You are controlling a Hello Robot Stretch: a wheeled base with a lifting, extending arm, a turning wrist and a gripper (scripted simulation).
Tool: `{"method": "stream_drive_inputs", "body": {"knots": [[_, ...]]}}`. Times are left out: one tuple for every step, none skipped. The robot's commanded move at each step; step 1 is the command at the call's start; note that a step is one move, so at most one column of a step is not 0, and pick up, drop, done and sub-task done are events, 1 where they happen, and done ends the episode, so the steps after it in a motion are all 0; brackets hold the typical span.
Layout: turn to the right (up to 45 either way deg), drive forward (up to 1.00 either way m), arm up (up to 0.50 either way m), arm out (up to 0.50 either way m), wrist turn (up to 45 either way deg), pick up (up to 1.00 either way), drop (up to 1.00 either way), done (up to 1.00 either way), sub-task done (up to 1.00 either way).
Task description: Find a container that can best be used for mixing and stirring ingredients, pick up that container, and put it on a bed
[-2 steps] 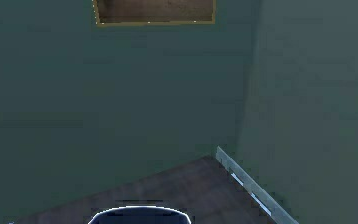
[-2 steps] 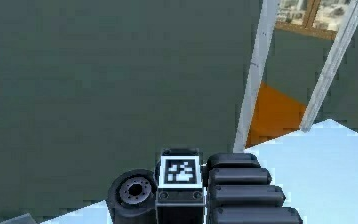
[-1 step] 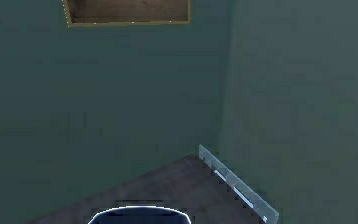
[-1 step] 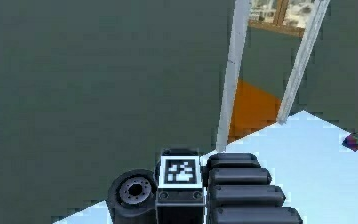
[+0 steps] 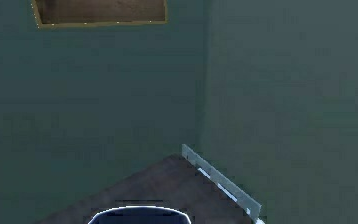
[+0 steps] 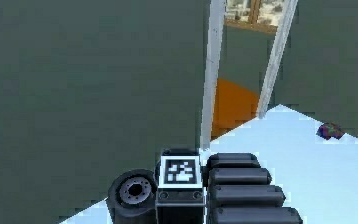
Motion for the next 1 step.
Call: {"method": "stream_drive_inputs", "body": {"knots": [[0.0, 0.15, 0.00, 0.00, 0.0, 0.00, 0.00, 0.00, 0.00]]}}
